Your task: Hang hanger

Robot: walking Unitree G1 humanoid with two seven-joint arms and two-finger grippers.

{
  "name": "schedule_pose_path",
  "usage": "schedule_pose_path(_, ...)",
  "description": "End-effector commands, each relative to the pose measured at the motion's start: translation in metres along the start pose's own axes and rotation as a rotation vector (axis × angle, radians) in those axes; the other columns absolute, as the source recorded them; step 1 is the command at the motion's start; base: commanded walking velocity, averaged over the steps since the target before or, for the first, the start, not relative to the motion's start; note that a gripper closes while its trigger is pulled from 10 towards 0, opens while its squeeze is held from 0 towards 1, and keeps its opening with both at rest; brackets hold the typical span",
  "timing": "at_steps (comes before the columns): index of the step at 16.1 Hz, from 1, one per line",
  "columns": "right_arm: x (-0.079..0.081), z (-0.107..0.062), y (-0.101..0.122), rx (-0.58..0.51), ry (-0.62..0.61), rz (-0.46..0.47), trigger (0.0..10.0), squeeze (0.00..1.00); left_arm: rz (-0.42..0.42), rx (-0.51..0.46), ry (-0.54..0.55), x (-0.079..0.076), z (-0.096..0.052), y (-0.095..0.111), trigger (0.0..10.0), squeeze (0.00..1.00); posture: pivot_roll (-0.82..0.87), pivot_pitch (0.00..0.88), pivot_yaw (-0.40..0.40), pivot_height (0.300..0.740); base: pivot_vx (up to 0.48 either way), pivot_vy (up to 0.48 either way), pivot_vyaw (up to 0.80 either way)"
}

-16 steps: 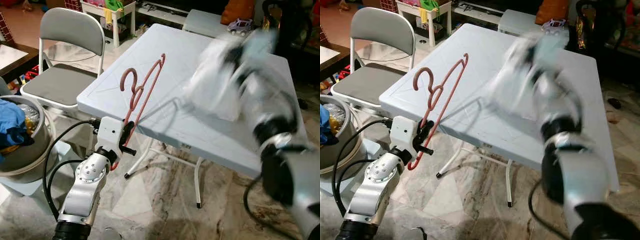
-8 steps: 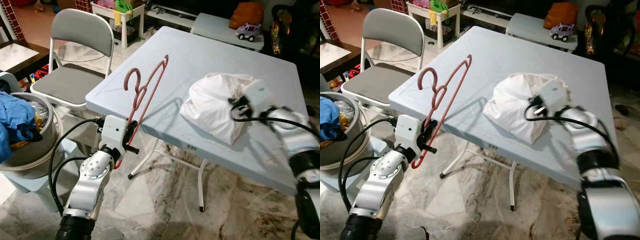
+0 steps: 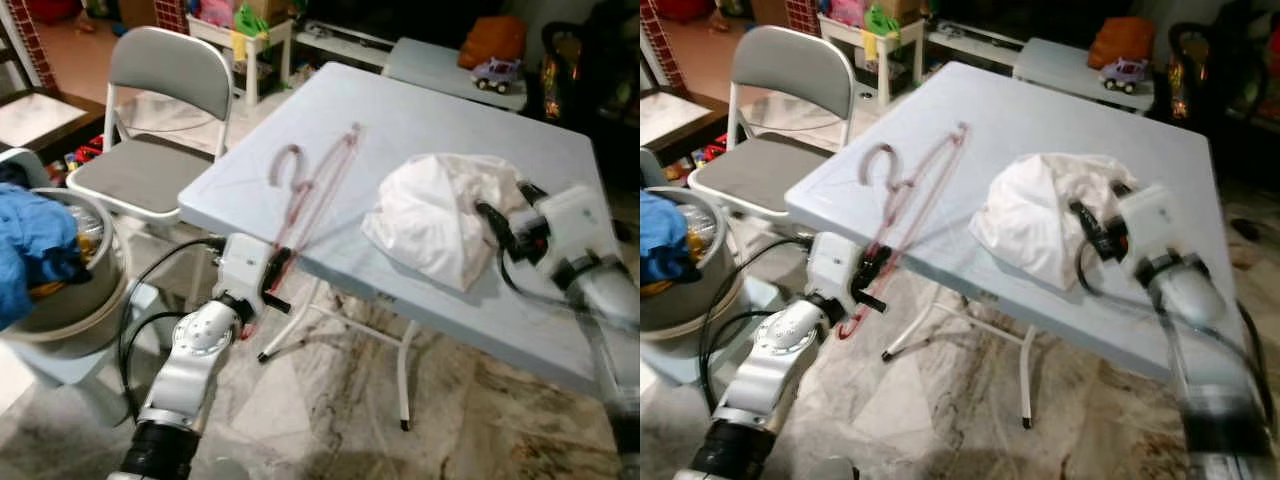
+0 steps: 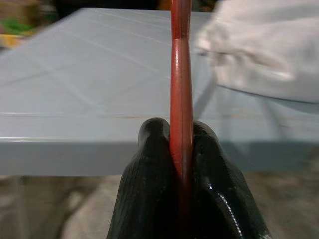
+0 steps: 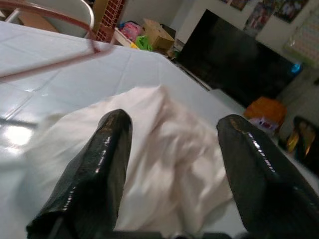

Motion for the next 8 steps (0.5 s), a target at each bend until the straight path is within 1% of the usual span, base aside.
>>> schedule_pose_path(1, -0.007, -0.014, 0.001, 0.019, -0.079, 0.035, 10.0, 1.0, -0.002, 0.018, -0.083, -0.008, 0.002, -0.002, 10.0, 0.0, 0.21, 0.029, -0.12, 0.74, 0.0, 0.0, 0.0)
schedule_pose_path(3, -0.005, -0.034, -0.006, 0.052, -0.214, 0.096, 10.0, 1.0, 0.02, 0.01, -0.114, -0.007, 0.005, 0.0, 10.0, 0.0, 0.18, 0.025, -0.119, 0.74, 0.0, 0.0, 0.0)
schedule_pose_path(4, -0.001, -0.045, -0.009, 0.073, -0.324, 0.155, 10.0, 1.0, 0.035, 0.016, -0.092, -0.005, 0.008, 0.0, 10.0, 0.0, 0.16, 0.021, -0.116, 0.74, 0.0, 0.0, 0.0)
schedule_pose_path(5, 0.005, -0.052, -0.011, 0.087, -0.405, 0.217, 10.0, 1.0, 0.024, 0.032, -0.068, -0.003, 0.011, -0.002, 10.0, 0.0, 0.15, 0.018, -0.117, 0.74, 0.0, 0.0, 0.0)
schedule_pose_path(7, 0.026, -0.064, -0.012, 0.125, -0.466, 0.278, 10.0, 1.0, 0.019, 0.023, -0.071, -0.008, 0.015, -0.001, 10.0, 0.0, 0.13, 0.01, -0.109, 0.74, 0.0, 0.0, 0.0)
schedule_pose_path(8, 0.039, -0.072, -0.013, 0.151, -0.542, 0.361, 10.0, 1.0, 0.009, 0.025, -0.07, -0.013, 0.018, -0.004, 10.0, 0.0, 0.13, 0.003, -0.101, 0.74, 0.0, 0.0, 0.0)
Point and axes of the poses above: a point about 5 cm out from each wrist's last joint towards the gripper, its own z axis pointing out of the wrist towards the gripper, its own y axis along the axis of the wrist's last joint, x = y × z, the point moved 2 cm from there along z, pointing out of the wrist towards the gripper, and after that the axes turned 8 degrees about -z, right-handed, at the moved point
